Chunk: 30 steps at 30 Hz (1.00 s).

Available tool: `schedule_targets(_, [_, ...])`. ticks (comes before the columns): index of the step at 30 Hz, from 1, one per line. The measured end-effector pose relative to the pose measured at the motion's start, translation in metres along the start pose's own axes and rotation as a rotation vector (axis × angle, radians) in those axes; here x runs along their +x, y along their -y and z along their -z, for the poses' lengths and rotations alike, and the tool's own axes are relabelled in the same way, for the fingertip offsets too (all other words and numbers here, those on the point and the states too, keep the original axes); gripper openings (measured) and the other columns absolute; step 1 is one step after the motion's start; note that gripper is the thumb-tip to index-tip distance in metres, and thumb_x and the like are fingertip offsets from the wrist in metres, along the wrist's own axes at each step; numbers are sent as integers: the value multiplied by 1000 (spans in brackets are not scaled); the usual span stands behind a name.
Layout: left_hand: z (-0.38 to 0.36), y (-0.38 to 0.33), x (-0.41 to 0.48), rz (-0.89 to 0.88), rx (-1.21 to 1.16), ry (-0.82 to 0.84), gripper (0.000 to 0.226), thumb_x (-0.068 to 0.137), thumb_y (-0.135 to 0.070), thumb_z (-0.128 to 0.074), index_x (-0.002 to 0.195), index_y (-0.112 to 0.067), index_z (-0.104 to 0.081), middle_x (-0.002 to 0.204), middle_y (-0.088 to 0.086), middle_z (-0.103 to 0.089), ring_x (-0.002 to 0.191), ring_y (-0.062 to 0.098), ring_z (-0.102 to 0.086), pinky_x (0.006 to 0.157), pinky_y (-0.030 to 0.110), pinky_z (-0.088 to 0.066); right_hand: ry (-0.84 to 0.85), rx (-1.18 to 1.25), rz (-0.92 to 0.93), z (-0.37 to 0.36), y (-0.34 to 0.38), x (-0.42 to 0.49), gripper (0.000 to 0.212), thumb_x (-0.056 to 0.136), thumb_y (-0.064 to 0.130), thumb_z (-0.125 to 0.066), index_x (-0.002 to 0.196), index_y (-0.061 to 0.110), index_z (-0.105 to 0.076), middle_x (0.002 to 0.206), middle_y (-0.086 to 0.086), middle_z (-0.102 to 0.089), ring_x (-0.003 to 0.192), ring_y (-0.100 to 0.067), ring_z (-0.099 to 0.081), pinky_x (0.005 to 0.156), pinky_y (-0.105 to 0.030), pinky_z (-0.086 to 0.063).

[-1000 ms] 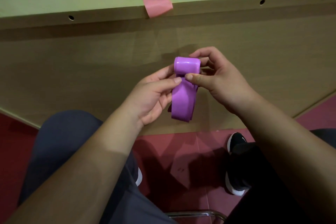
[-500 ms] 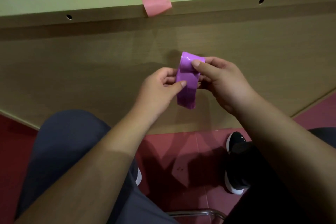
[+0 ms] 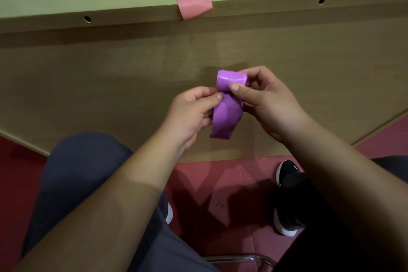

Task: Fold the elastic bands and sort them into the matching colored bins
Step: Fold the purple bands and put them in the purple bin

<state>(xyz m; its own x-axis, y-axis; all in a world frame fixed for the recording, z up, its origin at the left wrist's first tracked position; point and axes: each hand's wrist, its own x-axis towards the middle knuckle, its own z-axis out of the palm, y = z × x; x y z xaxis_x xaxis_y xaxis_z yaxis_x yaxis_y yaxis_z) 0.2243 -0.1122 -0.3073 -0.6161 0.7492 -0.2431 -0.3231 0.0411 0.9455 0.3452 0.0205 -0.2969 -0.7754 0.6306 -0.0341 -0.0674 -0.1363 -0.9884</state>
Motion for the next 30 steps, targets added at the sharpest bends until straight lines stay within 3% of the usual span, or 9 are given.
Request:
schedule_targets(6, [4,-5,1,26,3,54,21,100,-1,-64,115,-12,-74,101,9,-78,90,19,-75,92,41,-61,5,-265,143,0,7,-6,33,89,-2,-82,112,14,-64,121,-14,-71,94,-11,-70,90,-34,-59])
schedule_targets(10, [9,-12,-2,11,90,127,34,97,1,-66,128,-9,-73,112,9,-77,101,19,-72,100,39,-58,18,-378,188,3,6,-5,42,83,-7,-80,106,22,-61,115,-5,-72,97,-20,-74,89,-37,-61])
schedule_targets(14, [10,-20,-5,37,44,186,33,98,-10,-69,131,-8,-71,114,14,-78,98,22,-76,83,34,-63,47,-428,204,2,2,-4,42,81,-10,-77,107,19,-60,101,2,-69,88,-10,-67,78,-30,-58])
schedule_targets(19, [10,-18,-3,-5,-12,114,37,98,-13,-70,134,-2,-66,120,21,-75,99,22,-75,81,32,-63,88,-423,204,0,5,-6,47,79,-14,-71,111,17,-60,100,7,-64,84,-8,-60,76,-28,-51])
schedule_targets(23, [12,-19,-1,-88,-22,90,35,97,-3,-68,133,-4,-65,115,13,-76,100,19,-74,86,30,-62,174,-286,141,2,5,-3,51,86,-10,-75,122,21,-56,118,-4,-62,96,-12,-67,89,-33,-56])
schedule_targets(25, [15,-20,0,-121,-16,103,38,96,2,-68,132,-8,-66,117,11,-76,101,18,-74,87,30,-62,150,-230,106,3,5,-4,47,91,3,-79,130,20,-58,124,-7,-66,102,-11,-70,96,-32,-57])
schedule_targets(27, [18,-21,0,-153,0,129,41,95,5,-68,133,-10,-66,121,10,-75,103,17,-73,82,27,-62,115,-236,109,2,4,-3,44,92,19,-81,133,20,-64,123,-6,-72,105,-12,-70,102,-37,-58])
schedule_targets(30, [19,-18,3,-215,46,120,47,93,2,-73,138,-10,-64,131,13,-73,119,21,-69,92,30,-58,107,-250,117,2,3,-3,42,94,18,-81,134,15,-69,122,-12,-76,107,-17,-71,105,-46,-57])
